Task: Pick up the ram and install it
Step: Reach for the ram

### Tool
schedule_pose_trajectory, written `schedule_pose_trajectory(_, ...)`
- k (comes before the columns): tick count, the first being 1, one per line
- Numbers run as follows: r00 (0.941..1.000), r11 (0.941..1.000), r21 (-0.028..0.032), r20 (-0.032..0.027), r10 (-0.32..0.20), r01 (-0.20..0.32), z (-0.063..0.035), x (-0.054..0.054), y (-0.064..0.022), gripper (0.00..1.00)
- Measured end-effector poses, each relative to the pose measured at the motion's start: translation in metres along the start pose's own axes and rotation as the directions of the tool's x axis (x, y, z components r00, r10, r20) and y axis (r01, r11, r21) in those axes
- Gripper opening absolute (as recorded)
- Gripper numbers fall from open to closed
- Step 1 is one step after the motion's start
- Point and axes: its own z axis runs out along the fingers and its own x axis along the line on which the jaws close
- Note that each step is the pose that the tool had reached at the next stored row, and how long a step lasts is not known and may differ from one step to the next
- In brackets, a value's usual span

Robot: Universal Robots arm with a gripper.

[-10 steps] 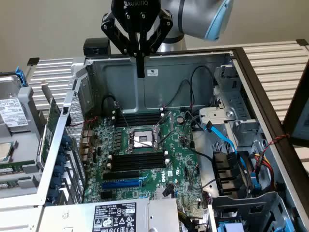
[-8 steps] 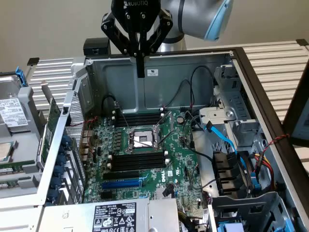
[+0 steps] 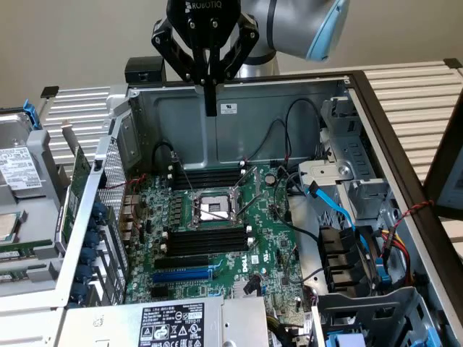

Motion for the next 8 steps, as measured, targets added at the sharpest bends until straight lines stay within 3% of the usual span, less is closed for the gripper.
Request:
schedule_pose_trajectory(4, 1.0000, 1.0000, 0.0003, -0.0001, 0.001, -0.001, -0.0002, 0.003, -0.0003, 0.11)
schedule_pose_trajectory(8, 1.0000, 1.0000, 0.0001, 0.0001, 0.001, -0.001, -0.0004, 0.015, -0.0011, 0.11)
